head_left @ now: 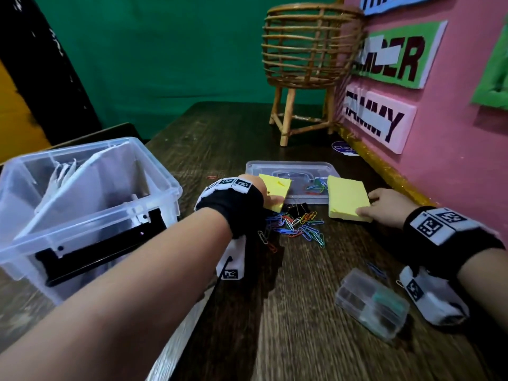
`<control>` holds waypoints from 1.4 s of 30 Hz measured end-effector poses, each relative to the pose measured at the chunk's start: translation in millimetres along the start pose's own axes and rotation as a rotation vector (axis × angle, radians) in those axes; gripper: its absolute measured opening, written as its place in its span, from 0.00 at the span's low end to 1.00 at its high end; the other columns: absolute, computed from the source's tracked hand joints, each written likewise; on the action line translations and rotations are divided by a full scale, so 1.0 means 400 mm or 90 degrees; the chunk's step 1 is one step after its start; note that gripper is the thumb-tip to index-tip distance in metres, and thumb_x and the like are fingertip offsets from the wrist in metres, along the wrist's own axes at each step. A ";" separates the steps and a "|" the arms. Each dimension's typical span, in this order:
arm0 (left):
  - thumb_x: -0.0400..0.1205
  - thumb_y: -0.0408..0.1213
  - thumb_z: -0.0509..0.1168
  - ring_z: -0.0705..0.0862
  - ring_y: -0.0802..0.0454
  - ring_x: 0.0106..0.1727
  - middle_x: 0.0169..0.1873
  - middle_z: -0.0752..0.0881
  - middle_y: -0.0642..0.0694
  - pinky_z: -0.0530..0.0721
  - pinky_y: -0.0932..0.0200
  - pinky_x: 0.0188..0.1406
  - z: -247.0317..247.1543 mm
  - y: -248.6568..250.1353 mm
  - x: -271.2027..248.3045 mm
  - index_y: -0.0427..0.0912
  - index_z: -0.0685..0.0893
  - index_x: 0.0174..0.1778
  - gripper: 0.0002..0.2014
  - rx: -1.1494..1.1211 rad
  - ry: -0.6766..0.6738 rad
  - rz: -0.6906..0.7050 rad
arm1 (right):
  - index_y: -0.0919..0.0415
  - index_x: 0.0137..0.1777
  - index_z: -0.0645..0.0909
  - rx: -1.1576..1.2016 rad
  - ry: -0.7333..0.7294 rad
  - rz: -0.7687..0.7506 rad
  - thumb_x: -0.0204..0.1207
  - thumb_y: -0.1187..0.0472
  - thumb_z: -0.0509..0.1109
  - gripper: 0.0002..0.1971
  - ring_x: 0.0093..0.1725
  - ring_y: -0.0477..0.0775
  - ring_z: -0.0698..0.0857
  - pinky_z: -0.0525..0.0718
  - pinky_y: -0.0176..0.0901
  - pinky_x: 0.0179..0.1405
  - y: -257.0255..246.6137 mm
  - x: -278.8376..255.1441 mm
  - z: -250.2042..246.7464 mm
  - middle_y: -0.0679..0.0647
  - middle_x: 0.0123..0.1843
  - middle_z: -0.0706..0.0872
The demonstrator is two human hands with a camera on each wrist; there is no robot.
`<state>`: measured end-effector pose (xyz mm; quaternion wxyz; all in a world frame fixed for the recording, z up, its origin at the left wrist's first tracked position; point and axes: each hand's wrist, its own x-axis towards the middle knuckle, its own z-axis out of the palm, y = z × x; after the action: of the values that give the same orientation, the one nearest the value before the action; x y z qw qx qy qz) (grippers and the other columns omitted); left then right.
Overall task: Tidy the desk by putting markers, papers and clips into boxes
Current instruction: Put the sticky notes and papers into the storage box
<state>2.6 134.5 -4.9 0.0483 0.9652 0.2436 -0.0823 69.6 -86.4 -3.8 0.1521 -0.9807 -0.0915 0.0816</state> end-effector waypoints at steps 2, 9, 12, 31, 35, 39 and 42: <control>0.71 0.71 0.58 0.84 0.41 0.58 0.54 0.85 0.38 0.81 0.52 0.60 0.013 -0.004 0.010 0.35 0.78 0.60 0.41 0.011 0.004 -0.020 | 0.66 0.76 0.65 0.022 0.004 0.006 0.73 0.55 0.72 0.34 0.70 0.61 0.75 0.75 0.47 0.63 -0.002 0.001 0.004 0.63 0.74 0.74; 0.70 0.68 0.64 0.83 0.42 0.57 0.50 0.83 0.38 0.80 0.53 0.58 0.019 0.001 0.004 0.31 0.75 0.64 0.43 -0.029 0.029 0.011 | 0.71 0.73 0.64 0.100 -0.005 0.006 0.65 0.62 0.79 0.39 0.60 0.64 0.82 0.82 0.58 0.60 -0.017 0.018 0.030 0.65 0.68 0.77; 0.67 0.59 0.74 0.83 0.42 0.59 0.57 0.83 0.39 0.81 0.51 0.55 0.010 0.000 -0.013 0.34 0.72 0.66 0.40 -0.115 0.101 0.068 | 0.69 0.62 0.75 0.140 -0.021 -0.023 0.64 0.66 0.78 0.26 0.54 0.60 0.83 0.84 0.56 0.57 -0.021 0.017 0.032 0.62 0.56 0.83; 0.86 0.45 0.55 0.82 0.48 0.40 0.47 0.83 0.40 0.84 0.55 0.32 -0.086 -0.021 -0.129 0.36 0.77 0.56 0.15 -0.676 0.293 0.133 | 0.66 0.73 0.63 0.524 -0.015 -0.099 0.77 0.74 0.64 0.25 0.60 0.67 0.82 0.89 0.57 0.40 -0.018 -0.098 -0.021 0.69 0.68 0.78; 0.86 0.41 0.54 0.79 0.51 0.38 0.39 0.80 0.46 0.79 0.54 0.37 -0.125 0.007 -0.200 0.41 0.75 0.48 0.08 -0.993 -0.013 0.143 | 0.62 0.77 0.60 0.694 -0.106 -0.124 0.80 0.74 0.58 0.26 0.65 0.67 0.79 0.86 0.51 0.33 -0.061 -0.182 -0.057 0.65 0.72 0.74; 0.86 0.43 0.53 0.78 0.44 0.51 0.53 0.79 0.39 0.82 0.49 0.47 -0.100 0.060 -0.234 0.31 0.71 0.67 0.19 -0.914 0.028 0.190 | 0.56 0.78 0.60 0.784 -0.164 -0.207 0.82 0.73 0.49 0.25 0.57 0.62 0.82 0.86 0.55 0.40 -0.117 -0.251 -0.076 0.59 0.69 0.77; 0.86 0.49 0.53 0.77 0.47 0.51 0.53 0.79 0.41 0.80 0.50 0.56 -0.077 0.077 -0.244 0.33 0.71 0.66 0.23 -0.840 0.141 0.176 | 0.54 0.74 0.68 0.871 -0.217 -0.226 0.86 0.56 0.47 0.19 0.55 0.61 0.86 0.88 0.60 0.43 -0.136 -0.288 -0.077 0.58 0.66 0.81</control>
<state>-63.3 66.5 44.7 0.6116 0.7586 0.1210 0.1896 -44.9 -67.6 57.6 0.7261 -0.6099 -0.1999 0.2464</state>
